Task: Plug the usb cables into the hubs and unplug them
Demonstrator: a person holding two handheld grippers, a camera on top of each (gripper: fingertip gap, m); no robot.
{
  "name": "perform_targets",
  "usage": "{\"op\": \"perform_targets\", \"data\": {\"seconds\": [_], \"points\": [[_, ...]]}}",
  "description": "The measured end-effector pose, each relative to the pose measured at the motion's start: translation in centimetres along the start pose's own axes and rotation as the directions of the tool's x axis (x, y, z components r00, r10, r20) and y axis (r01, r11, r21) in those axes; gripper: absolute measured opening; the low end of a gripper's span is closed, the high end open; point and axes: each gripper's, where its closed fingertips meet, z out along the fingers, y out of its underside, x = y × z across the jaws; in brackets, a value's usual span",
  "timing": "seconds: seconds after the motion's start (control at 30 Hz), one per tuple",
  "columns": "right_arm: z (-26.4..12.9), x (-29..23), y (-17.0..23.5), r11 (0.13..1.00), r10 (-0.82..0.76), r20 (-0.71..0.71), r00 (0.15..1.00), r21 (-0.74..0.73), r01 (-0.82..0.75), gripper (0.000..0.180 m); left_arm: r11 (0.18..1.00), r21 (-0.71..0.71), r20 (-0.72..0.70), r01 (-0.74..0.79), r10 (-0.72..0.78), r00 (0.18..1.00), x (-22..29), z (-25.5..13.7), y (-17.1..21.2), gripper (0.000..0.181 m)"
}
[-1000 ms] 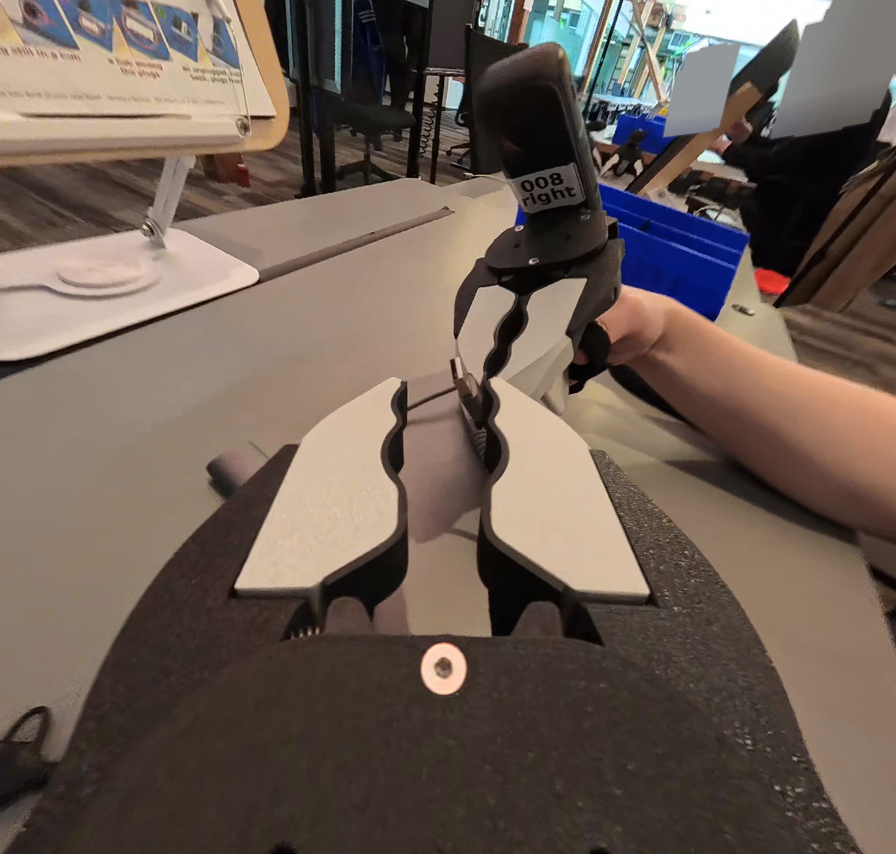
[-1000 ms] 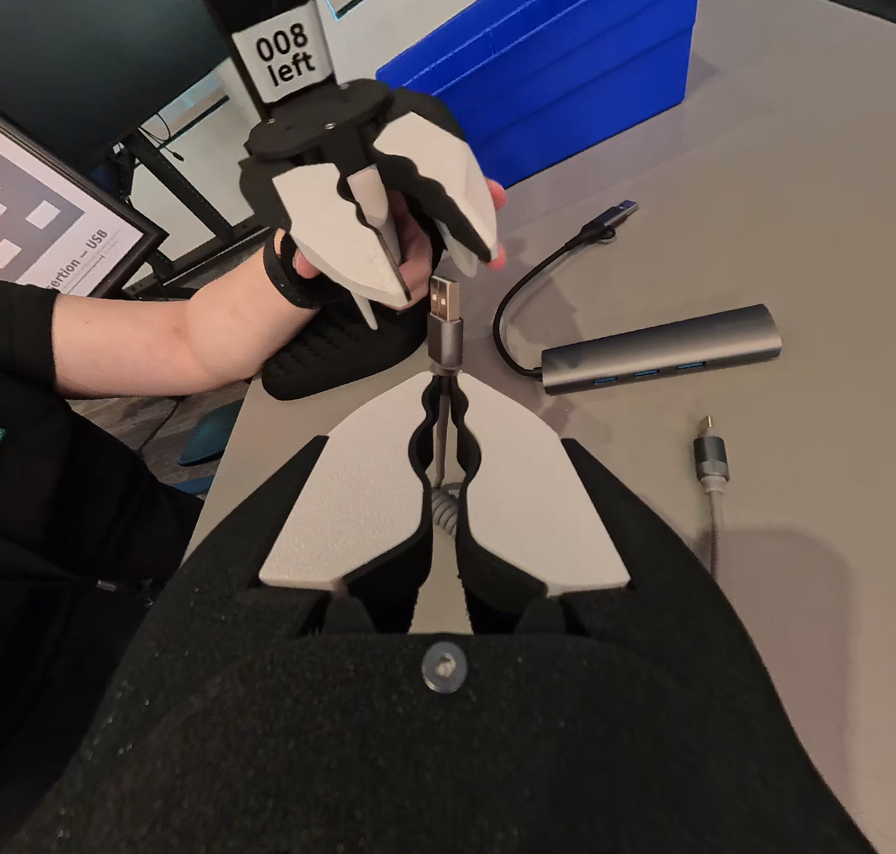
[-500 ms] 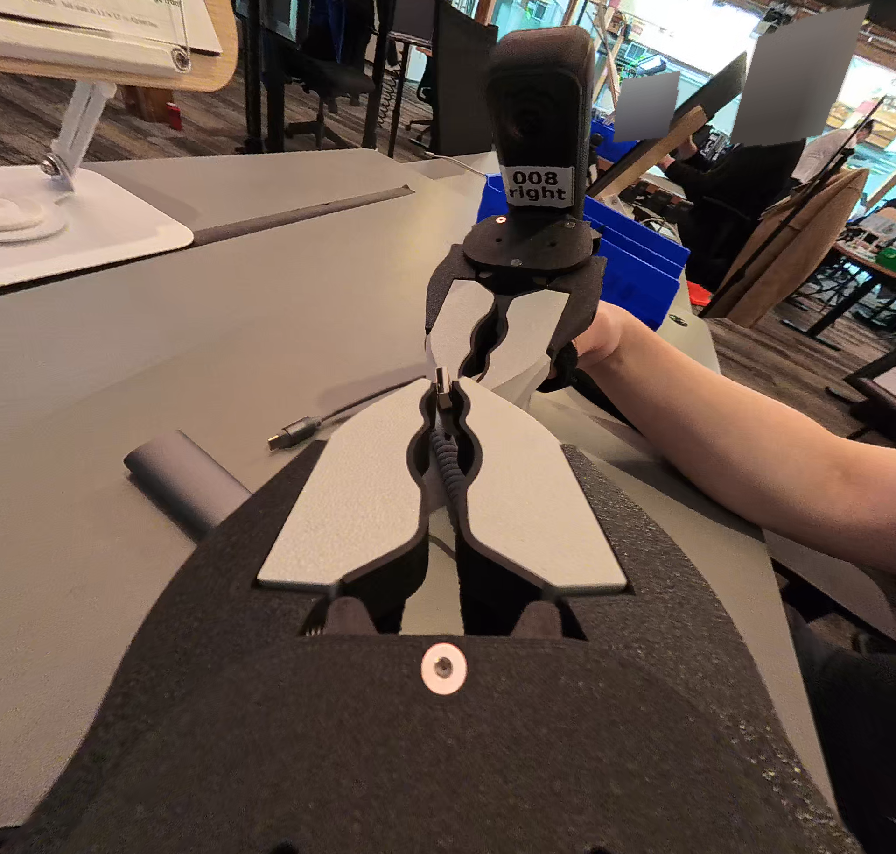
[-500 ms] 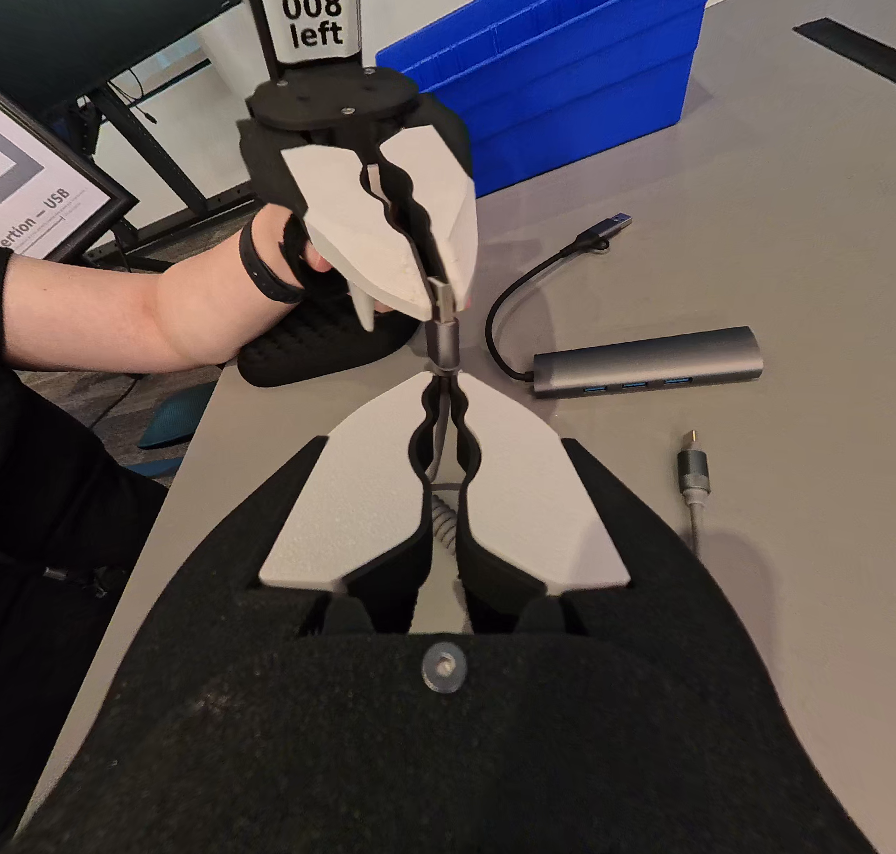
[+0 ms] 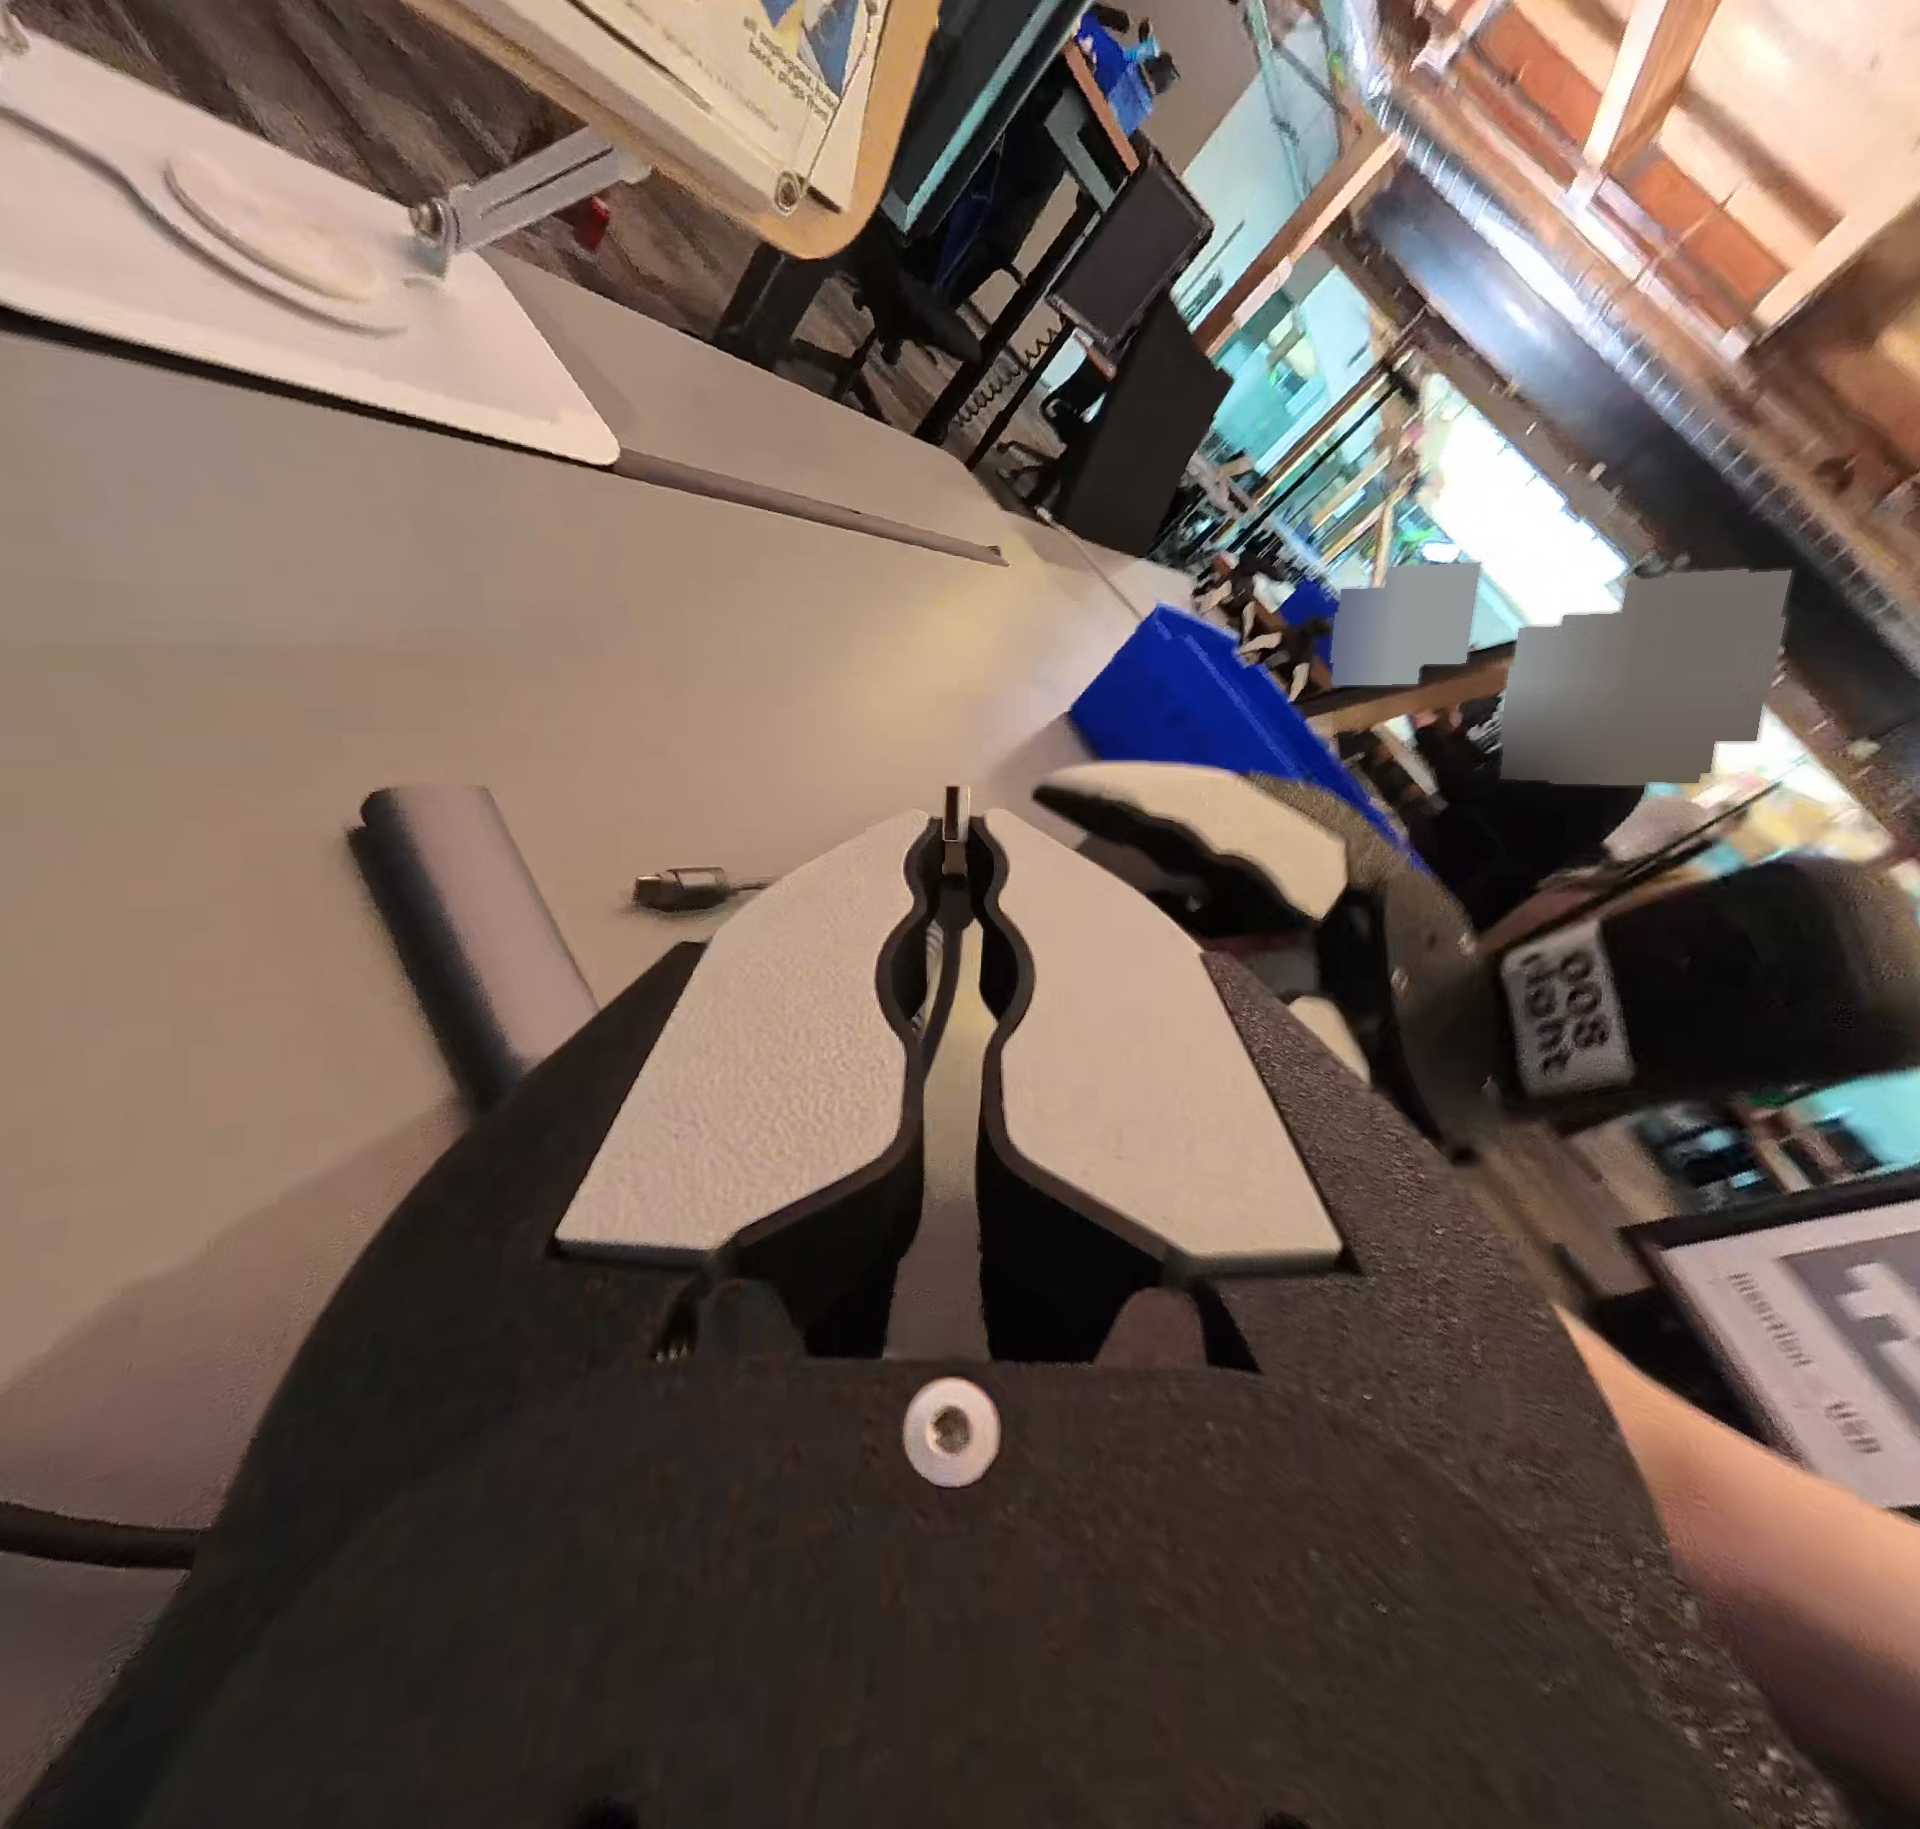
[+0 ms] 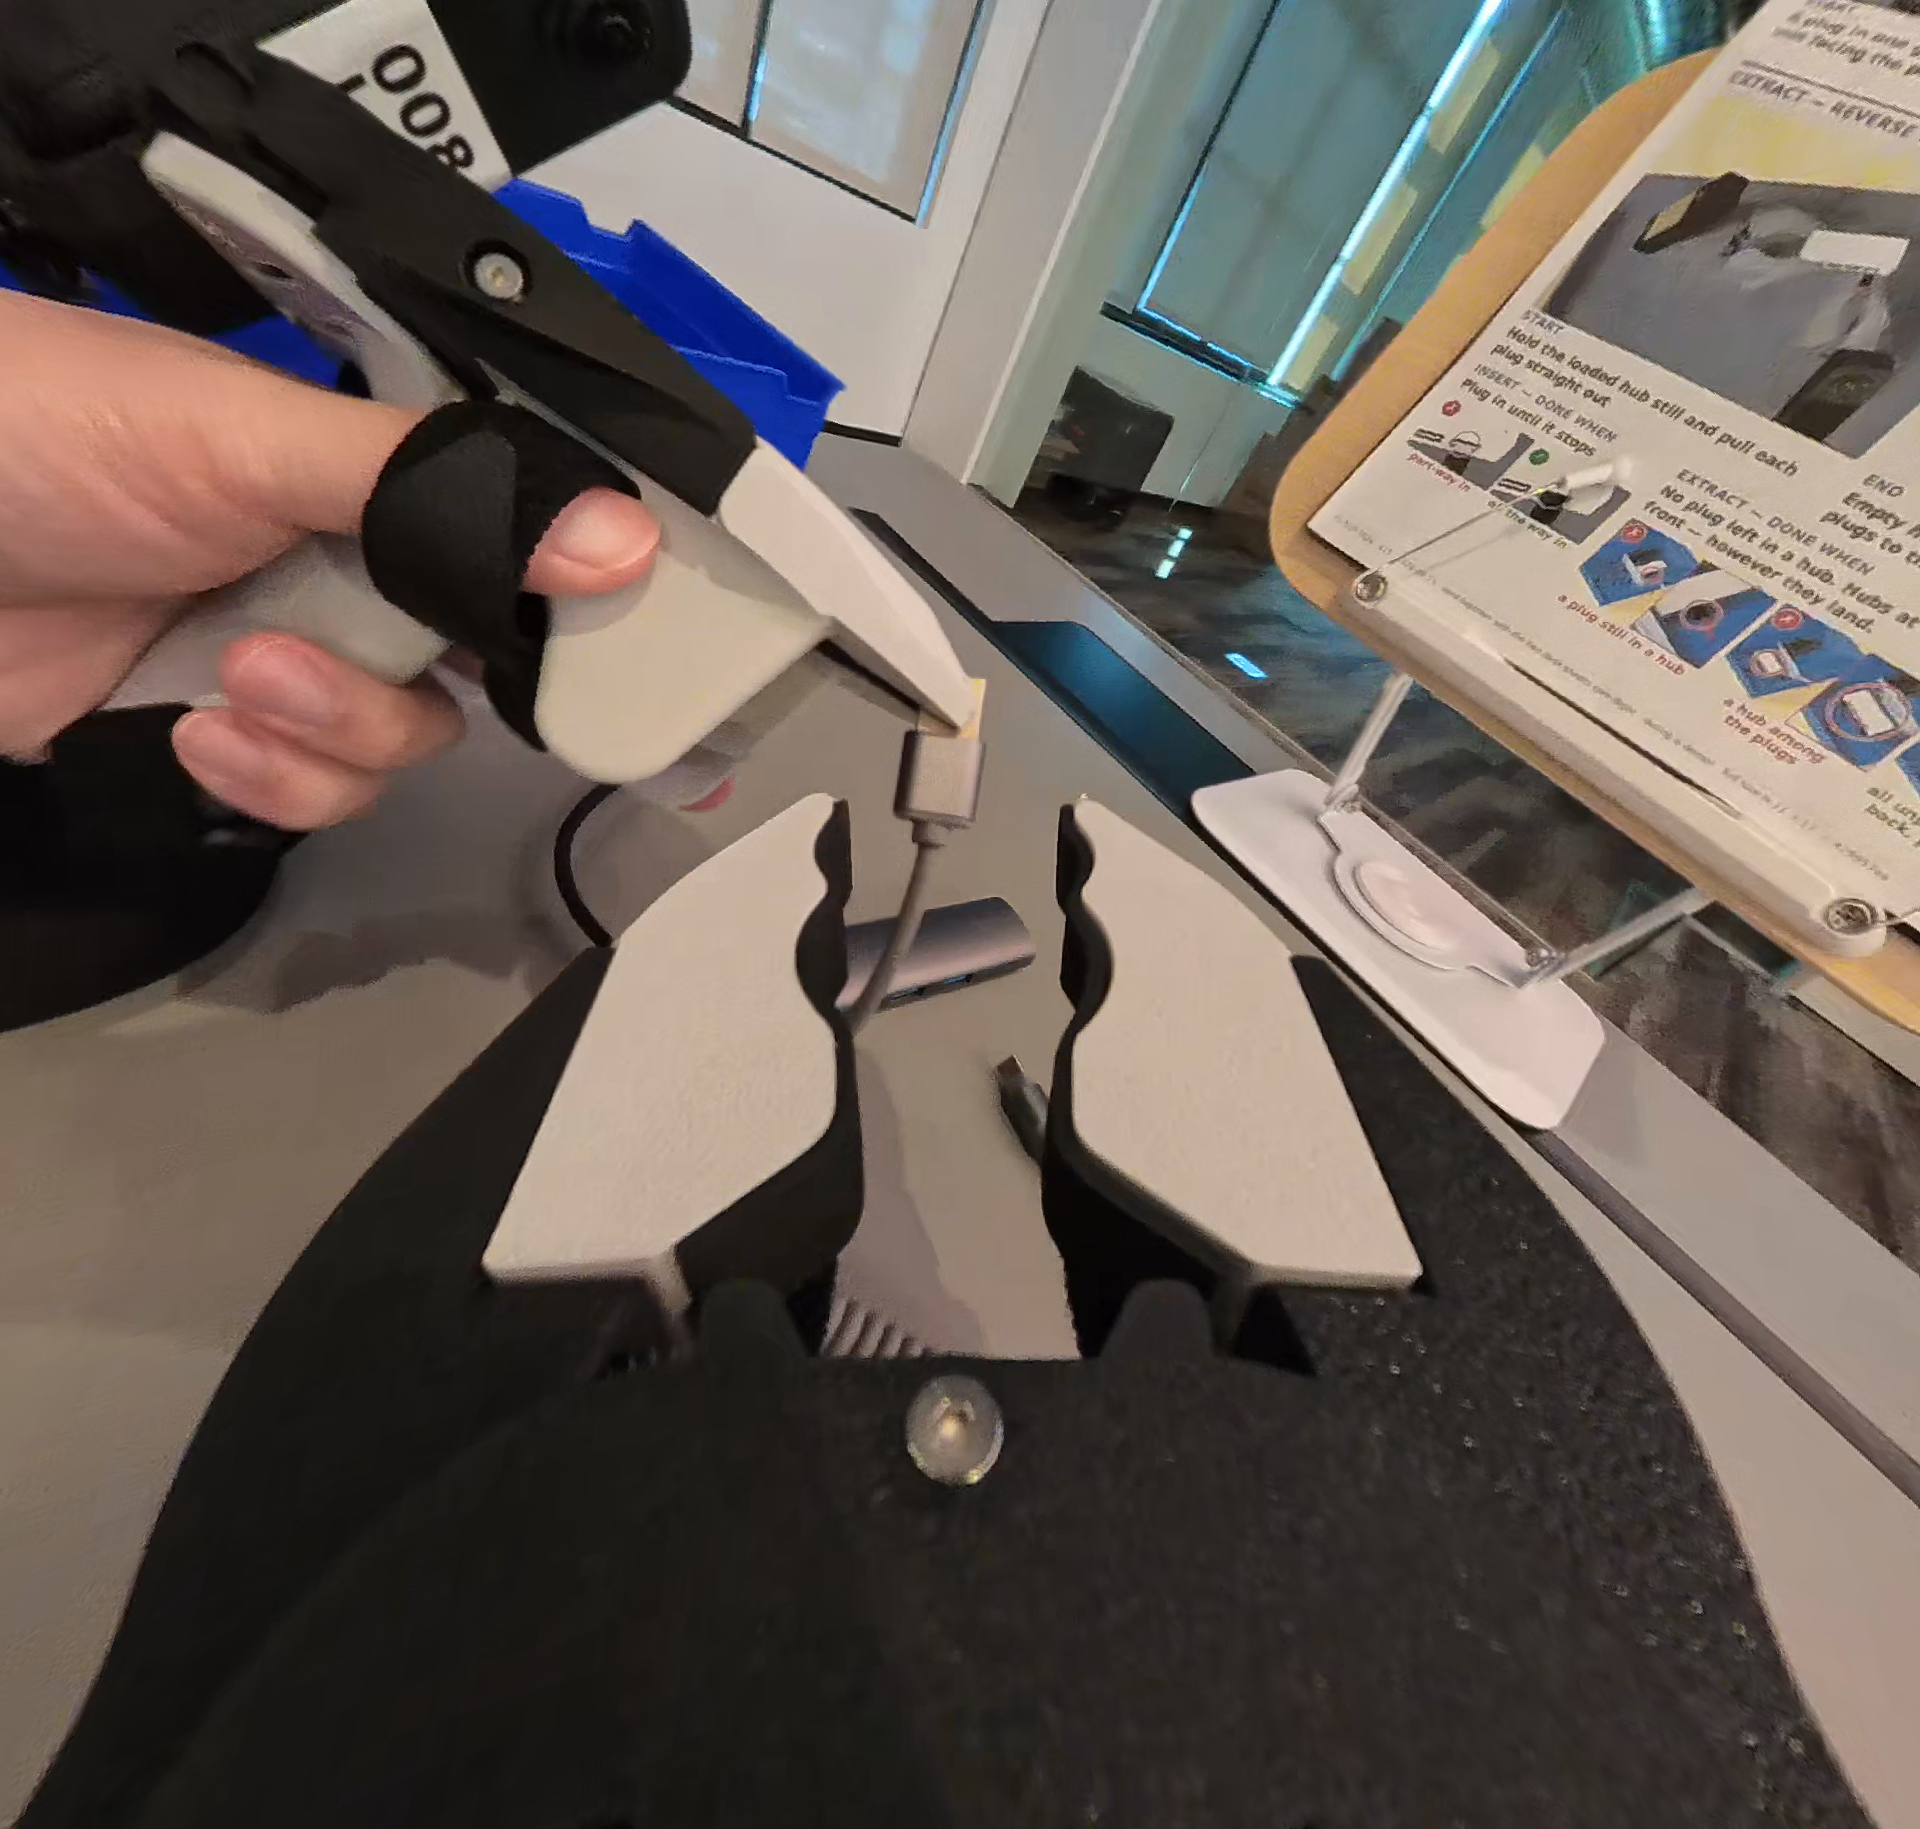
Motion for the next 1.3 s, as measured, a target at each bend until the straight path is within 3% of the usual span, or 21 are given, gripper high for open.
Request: {"op": "perform_targets", "data": {"seconds": [0.17,0.43,0.67,0.83,0.97,1.3], "points": [[1.0,0.1,-0.4,0.995,0.074,-0.032,0.997,0.072,-0.072,0.035,0.986,0.012,-0.072,0.168,-0.167,0.983,-0.2,-0.1,0.1,0.004],[1.2,-0.4,-0.7,0.983,-0.006,-0.049,0.999,0.18,0.015,0.035,0.946,0.04,-0.165,0.322,-0.311,0.936,-0.2,-0.6,-0.7,0.004],[1.6,-0.6,-1.2,0.974,-0.046,-0.07,0.996,0.217,0.06,0.031,0.877,0.01,-0.267,0.48,-0.461,0.846,0.0,-0.5,-0.6,0.004],[1.4,-0.3,-1.8,0.966,-0.042,-0.102,0.994,0.249,0.067,0.021,0.866,0.01,-0.291,0.501,-0.477,0.83,0.2,-0.5,-0.7,0.004],[1.6,-0.1,-1.6,0.968,-0.02,-0.101,0.995,0.246,0.044,0.026,0.86,0.001,-0.303,0.511,-0.487,0.819,0.3,-0.5,-0.7,0.004],[1.5,0.0,-1.7,0.965,-0.007,-0.08,0.997,0.26,0.028,0.017,0.841,-0.022,-0.341,0.541,-0.514,0.787,0.7,-0.4,-0.6,0.004]]}}
